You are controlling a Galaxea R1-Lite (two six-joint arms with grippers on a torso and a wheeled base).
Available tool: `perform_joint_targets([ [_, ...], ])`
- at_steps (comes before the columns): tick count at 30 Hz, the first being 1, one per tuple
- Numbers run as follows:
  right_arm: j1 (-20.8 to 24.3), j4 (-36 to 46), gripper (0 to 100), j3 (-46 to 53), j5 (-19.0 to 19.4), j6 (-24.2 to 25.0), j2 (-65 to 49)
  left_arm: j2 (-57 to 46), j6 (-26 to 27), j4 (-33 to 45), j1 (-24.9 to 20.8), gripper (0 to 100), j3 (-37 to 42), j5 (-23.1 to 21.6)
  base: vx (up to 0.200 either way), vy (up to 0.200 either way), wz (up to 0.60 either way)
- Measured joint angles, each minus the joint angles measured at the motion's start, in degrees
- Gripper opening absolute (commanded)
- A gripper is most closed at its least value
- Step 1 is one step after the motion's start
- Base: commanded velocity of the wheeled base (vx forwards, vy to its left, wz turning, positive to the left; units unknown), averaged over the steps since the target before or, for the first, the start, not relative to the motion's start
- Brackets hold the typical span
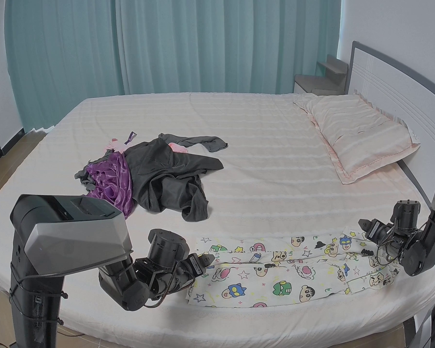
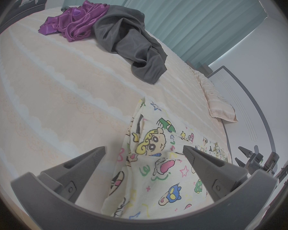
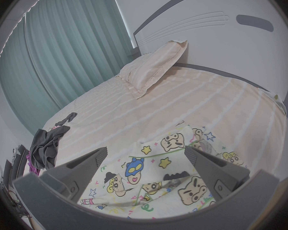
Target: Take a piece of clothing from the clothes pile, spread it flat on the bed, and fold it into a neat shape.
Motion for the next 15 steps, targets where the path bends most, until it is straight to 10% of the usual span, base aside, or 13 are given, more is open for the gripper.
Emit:
perform_joint_targets([
  [15, 0.2, 0.0, 100, 0.1, 0.0, 0.0, 0.0, 0.0, 6.0, 0.1, 0.7, 100, 2.5, 1.1, 0.0, -0.027, 0.0],
])
